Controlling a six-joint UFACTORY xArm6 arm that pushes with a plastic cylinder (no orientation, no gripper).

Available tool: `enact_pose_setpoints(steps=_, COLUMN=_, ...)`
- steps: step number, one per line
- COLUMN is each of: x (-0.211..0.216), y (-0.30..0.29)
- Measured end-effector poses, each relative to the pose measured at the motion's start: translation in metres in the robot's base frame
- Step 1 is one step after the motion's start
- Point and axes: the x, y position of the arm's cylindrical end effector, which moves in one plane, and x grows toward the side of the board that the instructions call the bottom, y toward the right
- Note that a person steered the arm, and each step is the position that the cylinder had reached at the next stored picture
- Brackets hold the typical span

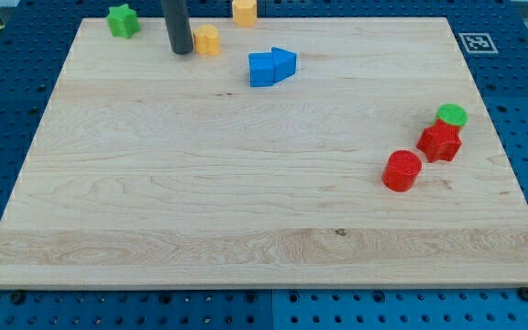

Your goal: Place the blue cube towards the right side of the blue triangle

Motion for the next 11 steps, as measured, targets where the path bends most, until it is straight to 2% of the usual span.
enact_pose_setpoints(steps=1, x=0.03, y=0.013)
enact_pose_setpoints(steps=4, x=0.039, y=0.16)
enact_pose_setpoints(steps=5, x=0.054, y=0.208)
enact_pose_setpoints(steps=8, x=0.102, y=0.23)
enact_pose_setpoints(steps=11, x=0.104, y=0.336)
